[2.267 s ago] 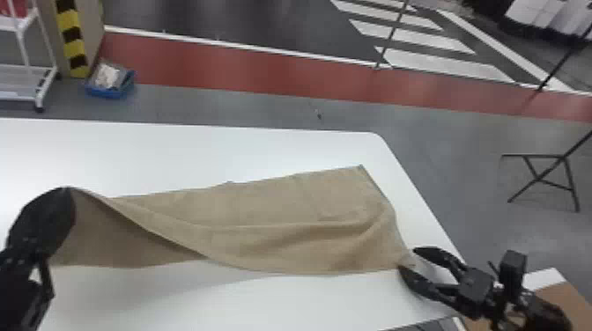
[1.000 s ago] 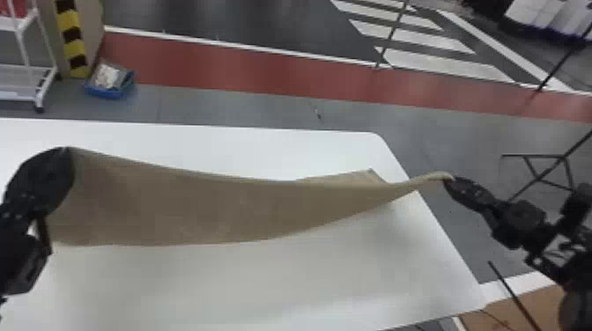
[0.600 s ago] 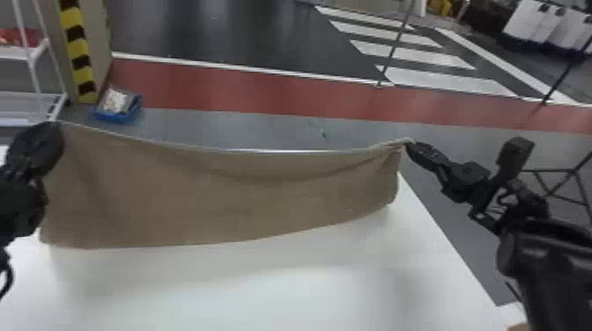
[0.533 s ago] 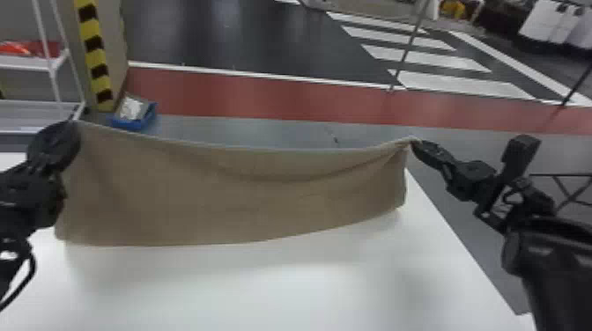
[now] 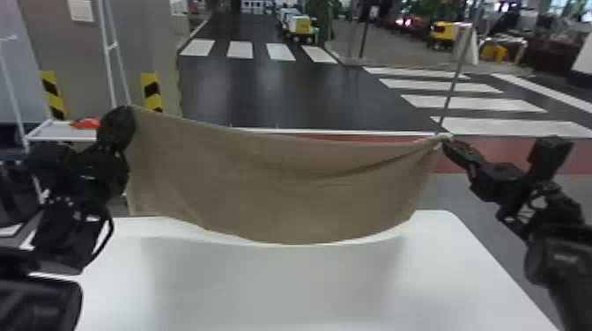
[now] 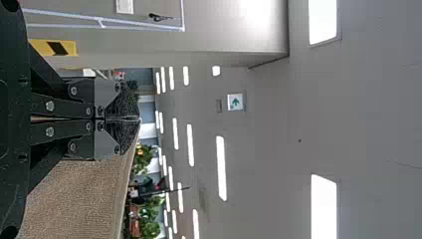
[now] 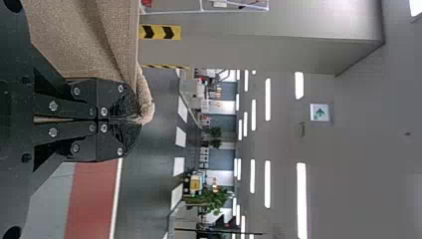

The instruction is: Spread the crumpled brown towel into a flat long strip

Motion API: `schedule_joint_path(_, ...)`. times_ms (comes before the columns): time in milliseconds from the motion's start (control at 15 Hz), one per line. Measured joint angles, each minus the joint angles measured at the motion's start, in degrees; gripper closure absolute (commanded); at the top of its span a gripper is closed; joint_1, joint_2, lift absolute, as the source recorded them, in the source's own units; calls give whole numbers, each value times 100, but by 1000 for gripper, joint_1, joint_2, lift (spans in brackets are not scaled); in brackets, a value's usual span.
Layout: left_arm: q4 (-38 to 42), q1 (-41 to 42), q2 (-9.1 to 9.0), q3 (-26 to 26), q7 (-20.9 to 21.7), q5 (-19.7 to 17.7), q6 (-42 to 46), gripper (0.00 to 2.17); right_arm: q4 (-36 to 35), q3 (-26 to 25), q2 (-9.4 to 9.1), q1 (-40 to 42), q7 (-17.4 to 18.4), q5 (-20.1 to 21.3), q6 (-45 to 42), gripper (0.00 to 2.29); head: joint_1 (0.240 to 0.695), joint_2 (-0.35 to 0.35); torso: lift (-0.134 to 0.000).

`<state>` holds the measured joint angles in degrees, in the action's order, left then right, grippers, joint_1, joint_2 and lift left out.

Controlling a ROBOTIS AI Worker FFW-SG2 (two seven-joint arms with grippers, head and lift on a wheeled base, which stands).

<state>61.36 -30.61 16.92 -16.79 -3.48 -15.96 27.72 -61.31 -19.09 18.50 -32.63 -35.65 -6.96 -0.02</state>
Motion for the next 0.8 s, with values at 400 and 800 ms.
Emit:
schedule_joint_path(400,1638,1768,464,195,11,-145,-359,1420,-185,-168,880,948,-224,-684,-165,1295,476,-216,-124)
schedule_joint_path(800,2985,3918,545,405,224,344,-348,1420,-546,-869,1099,3252,-740,-1761,-1140,1295,684,-349,-124)
